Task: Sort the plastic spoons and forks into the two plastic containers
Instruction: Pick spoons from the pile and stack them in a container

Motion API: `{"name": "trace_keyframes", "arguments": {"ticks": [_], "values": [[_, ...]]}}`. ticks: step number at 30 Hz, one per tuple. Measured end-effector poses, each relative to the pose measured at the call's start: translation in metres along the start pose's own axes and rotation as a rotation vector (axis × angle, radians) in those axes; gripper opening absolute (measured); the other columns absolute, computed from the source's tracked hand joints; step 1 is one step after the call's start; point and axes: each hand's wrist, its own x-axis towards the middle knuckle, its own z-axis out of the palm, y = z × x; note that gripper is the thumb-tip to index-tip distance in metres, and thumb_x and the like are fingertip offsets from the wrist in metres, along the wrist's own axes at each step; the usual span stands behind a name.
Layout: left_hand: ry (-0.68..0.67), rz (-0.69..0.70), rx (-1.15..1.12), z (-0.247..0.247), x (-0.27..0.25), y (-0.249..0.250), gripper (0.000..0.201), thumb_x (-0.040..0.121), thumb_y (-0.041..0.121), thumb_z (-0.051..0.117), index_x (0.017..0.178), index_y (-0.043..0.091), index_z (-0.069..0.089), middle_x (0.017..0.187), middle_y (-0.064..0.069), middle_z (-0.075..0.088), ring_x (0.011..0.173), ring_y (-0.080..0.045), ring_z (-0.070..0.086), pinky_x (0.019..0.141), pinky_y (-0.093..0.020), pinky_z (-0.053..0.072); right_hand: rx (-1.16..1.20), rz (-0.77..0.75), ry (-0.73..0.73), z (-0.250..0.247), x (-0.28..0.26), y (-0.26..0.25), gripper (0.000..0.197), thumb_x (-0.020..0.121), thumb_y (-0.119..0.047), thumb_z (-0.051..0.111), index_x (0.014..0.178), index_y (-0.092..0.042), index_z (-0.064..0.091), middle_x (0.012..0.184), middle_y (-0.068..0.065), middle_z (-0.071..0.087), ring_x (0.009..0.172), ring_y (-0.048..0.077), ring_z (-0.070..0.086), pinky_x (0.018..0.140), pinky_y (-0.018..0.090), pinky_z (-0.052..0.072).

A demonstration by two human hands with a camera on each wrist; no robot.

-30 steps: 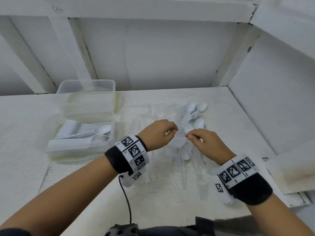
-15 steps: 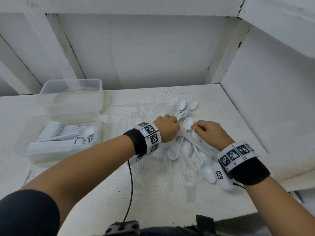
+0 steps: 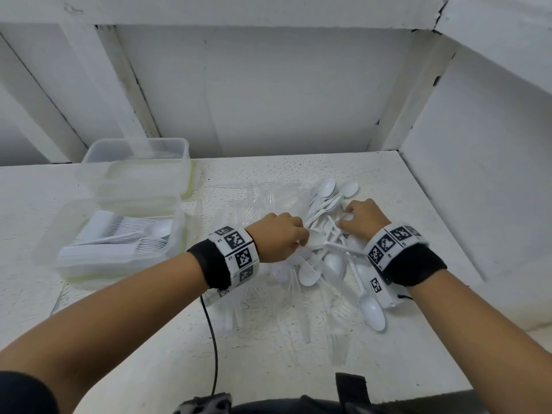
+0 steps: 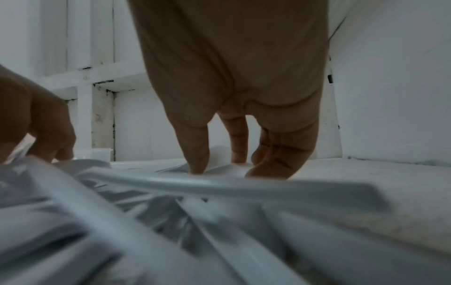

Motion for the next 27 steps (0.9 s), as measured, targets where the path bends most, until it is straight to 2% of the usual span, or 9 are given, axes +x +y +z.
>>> {"name": "trace_keyframes", "arguments": {"ticks": [2, 8, 11, 13, 16, 19, 21, 24, 27], "values": [[0.020, -0.015, -0.029, -0.001, -0.002, -0.002, 0.028, 0.099, 0.018, 0.038, 0.122, 0.015, 0.054, 0.127, -0.003, 0.051, 0.113, -0.023, 0.047, 0.091, -0.031, 0.035, 0.084, 0.032, 0.017, -0.001, -0.002, 0.002, 0.037, 0.089, -0.020, 0.055, 0.123, -0.006, 0.049, 0.128, 0.017, 0.035, 0.089, 0.025, 0.047, 0.076, 0.029, 0.039], [0.080, -0.030, -0.149, -0.007, -0.013, -0.010, 0.026, 0.097, 0.019, 0.041, 0.118, 0.015, 0.056, 0.120, -0.003, 0.056, 0.106, -0.021, 0.052, 0.088, -0.030, 0.037, 0.155, -0.033, 0.083, -0.003, -0.004, 0.010, 0.015, 0.091, -0.020, 0.057, 0.099, -0.010, 0.049, 0.095, 0.006, 0.052, 0.088, 0.022, 0.049, 0.072, 0.026, 0.034], [0.016, 0.006, -0.078, -0.008, -0.019, -0.015, 0.027, 0.096, 0.024, 0.043, 0.117, 0.022, 0.060, 0.122, 0.001, 0.054, 0.111, -0.018, 0.049, 0.092, -0.031, 0.034, 0.290, -0.058, 0.158, -0.011, -0.006, 0.011, 0.004, 0.091, -0.015, 0.055, 0.091, -0.013, 0.053, 0.086, 0.005, 0.057, 0.084, 0.022, 0.054, 0.072, 0.031, 0.041], [-0.027, 0.027, -0.031, -0.006, -0.021, -0.015, 0.027, 0.095, 0.026, 0.044, 0.113, 0.025, 0.063, 0.124, 0.003, 0.053, 0.114, -0.017, 0.046, 0.092, -0.031, 0.032, 0.387, -0.060, 0.172, -0.016, -0.008, 0.009, 0.006, 0.092, -0.018, 0.055, 0.092, -0.013, 0.055, 0.085, 0.007, 0.059, 0.079, 0.023, 0.057, 0.073, 0.036, 0.048], [-0.009, 0.014, -0.012, -0.005, -0.020, -0.011, 0.028, 0.095, 0.030, 0.042, 0.106, 0.023, 0.066, 0.117, 0.004, 0.056, 0.109, -0.017, 0.047, 0.089, -0.032, 0.031, 0.196, -0.041, 0.144, -0.018, -0.011, 0.006, 0.022, 0.092, -0.032, 0.054, 0.101, -0.012, 0.052, 0.094, 0.006, 0.055, 0.085, 0.023, 0.053, 0.073, 0.032, 0.042], [0.051, -0.060, -0.031, -0.008, -0.010, -0.007, 0.030, 0.098, 0.034, 0.037, 0.109, 0.017, 0.059, 0.107, 0.002, 0.061, 0.099, -0.019, 0.054, 0.091, -0.033, 0.034, -0.130, 0.003, 0.006, -0.018, -0.019, 0.004, 0.041, 0.090, -0.039, 0.057, 0.111, -0.005, 0.049, 0.102, 0.009, 0.054, 0.096, 0.026, 0.055, 0.072, 0.029, 0.038], [0.093, -0.124, -0.098, -0.009, -0.001, -0.006, 0.030, 0.098, 0.034, 0.037, 0.113, 0.015, 0.055, 0.108, -0.002, 0.061, 0.098, -0.021, 0.057, 0.089, -0.034, 0.040, -0.181, 0.013, -0.093, -0.016, -0.020, 0.006, 0.041, 0.087, -0.032, 0.062, 0.109, 0.001, 0.053, 0.096, 0.011, 0.057, 0.086, 0.024, 0.056, 0.064, 0.028, 0.039], [0.095, -0.226, -0.144, -0.010, 0.012, -0.006, 0.035, 0.098, 0.037, 0.038, 0.120, 0.013, 0.053, 0.115, -0.007, 0.058, 0.101, -0.024, 0.056, 0.086, -0.035, 0.046, -0.052, -0.008, -0.106, -0.014, -0.014, 0.014, 0.023, 0.085, -0.012, 0.063, 0.096, 0.008, 0.062, 0.078, 0.014, 0.060, 0.072, 0.025, 0.056, 0.061, 0.028, 0.042], [-0.016, -0.317, -0.115, -0.009, 0.021, -0.005, 0.043, 0.096, 0.045, 0.041, 0.122, 0.012, 0.053, 0.119, -0.009, 0.053, 0.107, -0.026, 0.053, 0.088, -0.035, 0.044, 0.337, -0.015, 0.045, -0.021, -0.011, 0.014, 0.010, 0.087, -0.008, 0.060, 0.090, 0.001, 0.061, 0.079, 0.013, 0.060, 0.076, 0.024, 0.058, 0.063, 0.030, 0.047]]}}
